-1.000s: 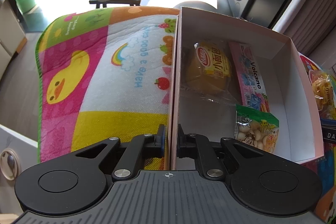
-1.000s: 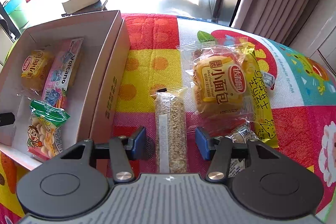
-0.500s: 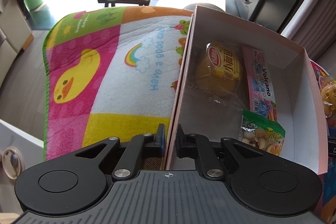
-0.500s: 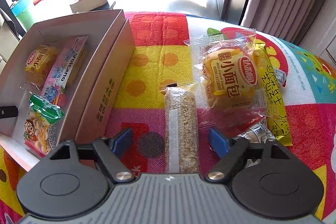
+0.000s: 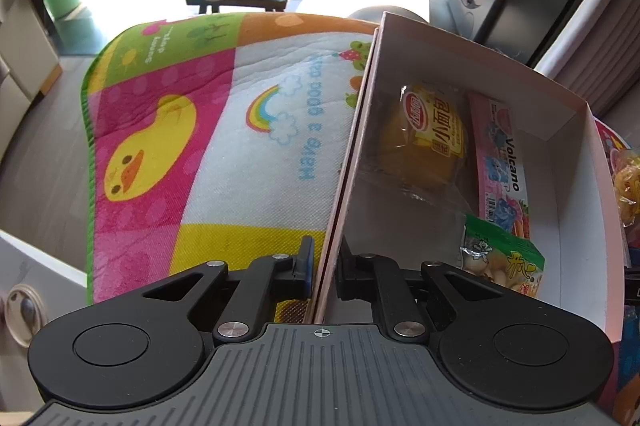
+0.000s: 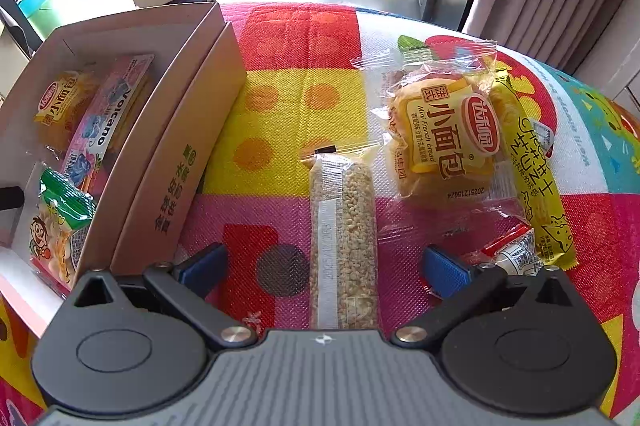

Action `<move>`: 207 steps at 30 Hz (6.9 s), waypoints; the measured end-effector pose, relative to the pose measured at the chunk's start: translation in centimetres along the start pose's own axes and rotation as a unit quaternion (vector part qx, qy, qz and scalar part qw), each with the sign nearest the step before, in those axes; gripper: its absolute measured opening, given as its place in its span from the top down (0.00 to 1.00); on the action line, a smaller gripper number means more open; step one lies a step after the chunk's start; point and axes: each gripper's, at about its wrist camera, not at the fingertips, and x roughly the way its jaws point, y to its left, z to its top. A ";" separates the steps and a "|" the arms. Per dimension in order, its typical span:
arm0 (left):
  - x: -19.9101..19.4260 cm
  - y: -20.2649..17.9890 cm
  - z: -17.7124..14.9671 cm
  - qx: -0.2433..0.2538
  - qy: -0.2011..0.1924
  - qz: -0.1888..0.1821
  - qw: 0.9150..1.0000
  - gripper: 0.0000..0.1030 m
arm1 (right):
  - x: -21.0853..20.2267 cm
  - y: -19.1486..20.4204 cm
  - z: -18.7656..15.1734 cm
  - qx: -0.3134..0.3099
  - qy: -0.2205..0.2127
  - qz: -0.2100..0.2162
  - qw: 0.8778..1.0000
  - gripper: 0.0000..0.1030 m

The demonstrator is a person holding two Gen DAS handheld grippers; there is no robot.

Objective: Organize objects

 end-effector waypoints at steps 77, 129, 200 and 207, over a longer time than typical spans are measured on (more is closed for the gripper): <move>0.0 -1.5 -0.8 0.026 0.019 -0.053 0.998 0.87 | -6.4 9.3 5.2 0.048 -0.077 -0.003 0.996 0.63; -0.1 -2.4 -0.9 0.020 0.008 -0.022 1.000 0.88 | -7.7 1.0 0.2 -0.005 -0.038 -0.072 0.997 0.47; -0.3 -2.7 -1.0 0.001 0.015 -0.015 1.000 0.86 | -6.3 -7.6 1.4 0.088 -0.030 -0.086 0.992 0.20; -0.5 -2.6 -1.4 -0.026 0.005 -0.008 1.000 0.87 | -2.2 -8.5 5.5 0.017 -0.016 -0.098 0.995 0.25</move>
